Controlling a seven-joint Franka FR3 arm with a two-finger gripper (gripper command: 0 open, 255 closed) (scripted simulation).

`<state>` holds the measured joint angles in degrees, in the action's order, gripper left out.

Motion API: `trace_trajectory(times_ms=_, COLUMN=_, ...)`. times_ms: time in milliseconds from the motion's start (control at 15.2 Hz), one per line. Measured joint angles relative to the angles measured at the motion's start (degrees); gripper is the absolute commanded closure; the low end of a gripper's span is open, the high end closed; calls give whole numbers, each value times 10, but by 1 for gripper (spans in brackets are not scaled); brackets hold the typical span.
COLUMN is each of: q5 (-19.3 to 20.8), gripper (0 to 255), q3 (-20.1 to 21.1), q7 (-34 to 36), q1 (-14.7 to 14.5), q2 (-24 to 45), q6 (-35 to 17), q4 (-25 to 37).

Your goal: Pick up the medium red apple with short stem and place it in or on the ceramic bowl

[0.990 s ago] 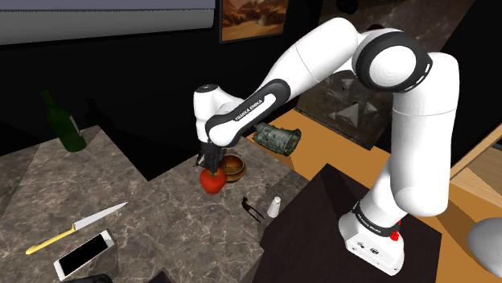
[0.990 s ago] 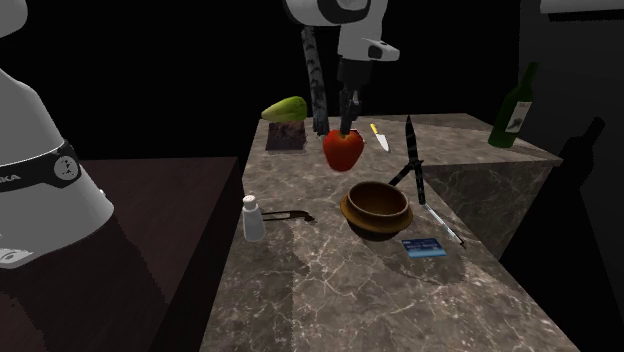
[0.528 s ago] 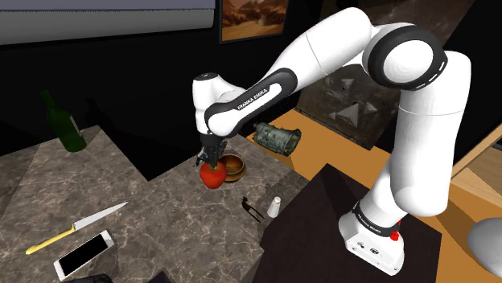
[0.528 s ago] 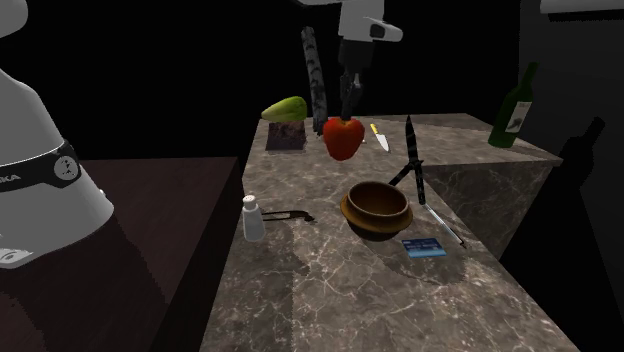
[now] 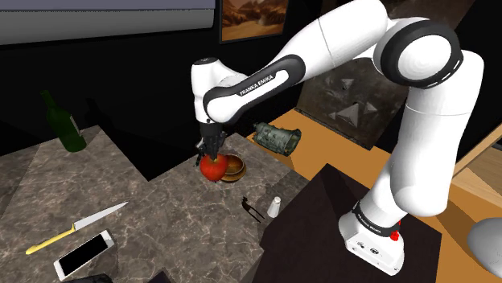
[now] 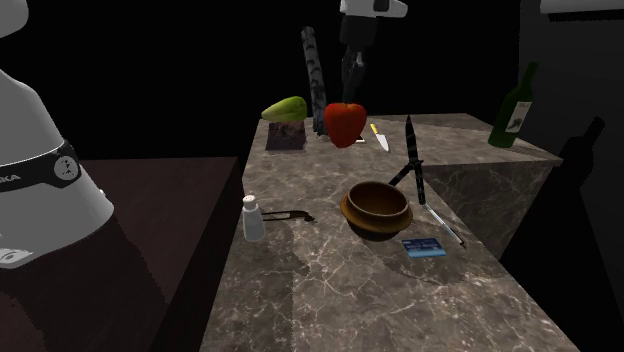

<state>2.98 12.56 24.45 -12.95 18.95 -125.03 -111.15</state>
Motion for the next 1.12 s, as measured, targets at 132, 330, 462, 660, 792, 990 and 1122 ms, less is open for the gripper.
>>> trace_trajectory(times_ms=132, q5=-2, gripper=255, q3=-1, q7=-6, q1=4, q2=-7, q6=10, q4=4)
trace_trajectory(times_ms=330, q5=-7, gripper=255, q3=-10, q7=-38, q1=25, q2=-26, q6=29, q4=3)
trace_trajectory(times_ms=462, q5=-9, gripper=255, q3=-18, q7=-61, q1=40, q2=-30, q6=44, q4=15)
trace_trajectory(times_ms=660, q5=-11, gripper=255, q3=-29, q7=-96, q1=61, q2=-35, q6=67, q4=32)
trace_trajectory(times_ms=792, q5=-12, gripper=255, q3=-39, q7=-121, q1=77, q2=-36, q6=79, q4=43)
trace_trajectory(times_ms=990, q5=-12, gripper=255, q3=-50, q7=-153, q1=97, q2=-33, q6=102, q4=69)
trace_trajectory(times_ms=1122, q5=-12, gripper=255, q3=-52, q7=-158, q1=100, q2=-29, q6=96, q4=67)
